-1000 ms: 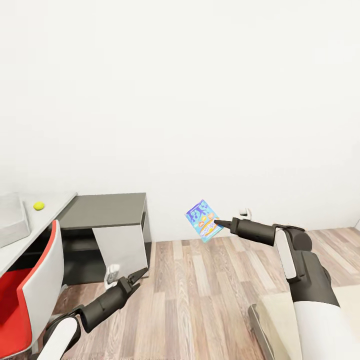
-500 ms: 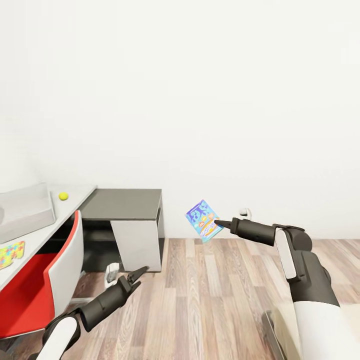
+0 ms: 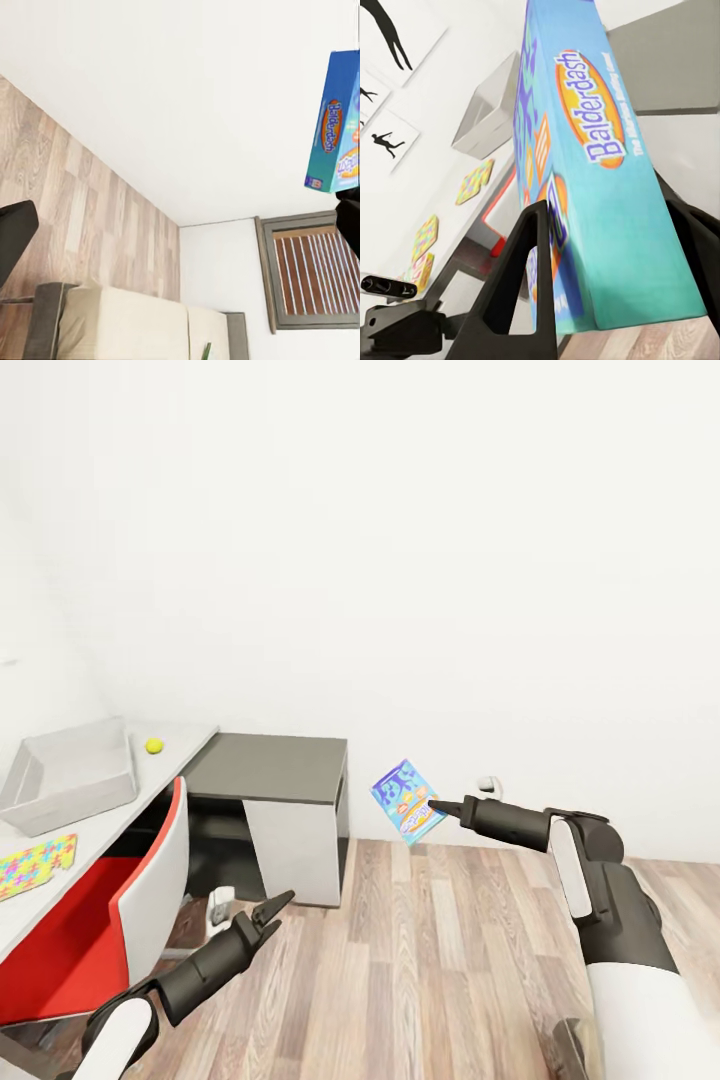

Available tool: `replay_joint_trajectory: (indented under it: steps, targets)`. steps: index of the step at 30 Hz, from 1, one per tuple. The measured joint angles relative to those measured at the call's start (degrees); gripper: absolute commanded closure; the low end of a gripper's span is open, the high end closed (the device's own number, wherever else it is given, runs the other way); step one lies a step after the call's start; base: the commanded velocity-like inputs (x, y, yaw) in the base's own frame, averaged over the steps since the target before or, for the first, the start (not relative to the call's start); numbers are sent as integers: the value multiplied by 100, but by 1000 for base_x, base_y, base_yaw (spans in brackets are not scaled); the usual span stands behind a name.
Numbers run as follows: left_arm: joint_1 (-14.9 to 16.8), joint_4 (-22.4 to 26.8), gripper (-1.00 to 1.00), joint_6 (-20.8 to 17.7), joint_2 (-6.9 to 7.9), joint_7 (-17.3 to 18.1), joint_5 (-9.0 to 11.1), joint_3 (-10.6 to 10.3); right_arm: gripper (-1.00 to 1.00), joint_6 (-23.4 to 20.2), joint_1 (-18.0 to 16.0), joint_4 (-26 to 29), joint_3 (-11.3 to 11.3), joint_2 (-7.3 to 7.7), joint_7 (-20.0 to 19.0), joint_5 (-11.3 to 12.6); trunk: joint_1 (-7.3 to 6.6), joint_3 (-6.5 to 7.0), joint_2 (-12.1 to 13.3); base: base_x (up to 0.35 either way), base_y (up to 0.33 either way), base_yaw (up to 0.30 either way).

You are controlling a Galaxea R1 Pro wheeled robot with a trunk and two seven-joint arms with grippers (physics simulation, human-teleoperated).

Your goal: Put all the toys in the child's room - the three board games (two on the bed and one on the table), the two jigsaw puzzles on the table, and the tennis ball on the table - inside the toy box on the table in the child's room.

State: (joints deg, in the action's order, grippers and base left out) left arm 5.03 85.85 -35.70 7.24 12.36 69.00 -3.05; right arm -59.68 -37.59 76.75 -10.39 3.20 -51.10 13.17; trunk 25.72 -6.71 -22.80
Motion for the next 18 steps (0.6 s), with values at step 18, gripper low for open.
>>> replay_joint_trajectory:
  steps: [18]
  targets:
    - [-45, 2, -100, 186, 17, 120, -10, 1, 100, 1, 1, 3, 1, 12, 1, 8, 0, -13, 0, 327, 0, 179]
